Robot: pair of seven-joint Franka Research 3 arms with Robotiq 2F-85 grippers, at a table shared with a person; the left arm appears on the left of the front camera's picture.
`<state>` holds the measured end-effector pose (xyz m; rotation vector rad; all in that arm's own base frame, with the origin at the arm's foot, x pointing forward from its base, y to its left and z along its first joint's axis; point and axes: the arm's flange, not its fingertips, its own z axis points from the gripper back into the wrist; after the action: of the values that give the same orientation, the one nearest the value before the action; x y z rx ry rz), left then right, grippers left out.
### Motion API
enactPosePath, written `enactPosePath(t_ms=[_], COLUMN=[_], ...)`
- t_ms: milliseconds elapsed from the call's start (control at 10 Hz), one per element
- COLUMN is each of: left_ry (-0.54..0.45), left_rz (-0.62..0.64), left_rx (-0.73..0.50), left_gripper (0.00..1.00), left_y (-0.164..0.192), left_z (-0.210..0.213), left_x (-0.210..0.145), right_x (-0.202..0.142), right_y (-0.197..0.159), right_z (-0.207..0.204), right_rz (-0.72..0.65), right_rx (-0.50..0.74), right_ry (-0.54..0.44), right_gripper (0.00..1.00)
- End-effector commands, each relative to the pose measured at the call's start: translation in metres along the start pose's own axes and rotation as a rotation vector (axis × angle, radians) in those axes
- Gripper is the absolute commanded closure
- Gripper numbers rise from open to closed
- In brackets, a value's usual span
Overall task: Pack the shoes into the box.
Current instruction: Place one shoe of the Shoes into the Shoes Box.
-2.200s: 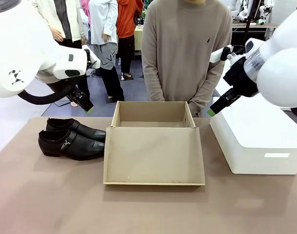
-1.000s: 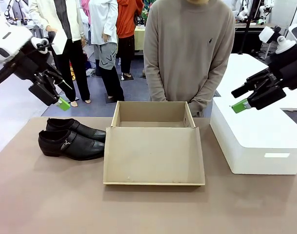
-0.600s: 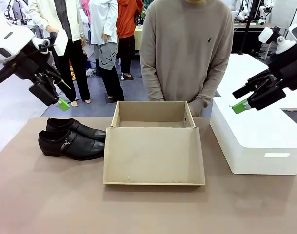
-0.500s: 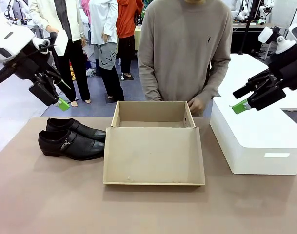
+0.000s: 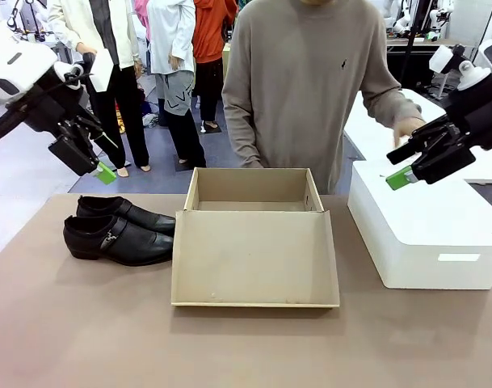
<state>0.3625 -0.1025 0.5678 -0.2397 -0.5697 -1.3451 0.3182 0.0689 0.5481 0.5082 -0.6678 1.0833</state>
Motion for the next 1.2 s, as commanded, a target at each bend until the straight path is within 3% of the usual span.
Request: enactPosePath(t_ms=[0,400,1100], left_ry=[-0.015,0.0,0.376], left_rz=[-0.009,0.001,-0.194], left_rx=[-0.015,-0.001,-0.047], left_gripper=[0.0,0.0,0.0], left_y=[0.002,0.0,0.084], left_z=[0.001,0.0,0.028], left_x=[-0.002,0.0,0.027], right_x=[0.001,0.001,0.001], right_y=[-0.004,-0.004,-0.004], right_z=[-0.001,-0.001,-0.001], right_rz=[0.026,0.026,0.026], right_rx=[0.018,0.018,0.018], right_ry=[-0.028,-0.028,-0.028], right_gripper=[0.0,0.0,0.0])
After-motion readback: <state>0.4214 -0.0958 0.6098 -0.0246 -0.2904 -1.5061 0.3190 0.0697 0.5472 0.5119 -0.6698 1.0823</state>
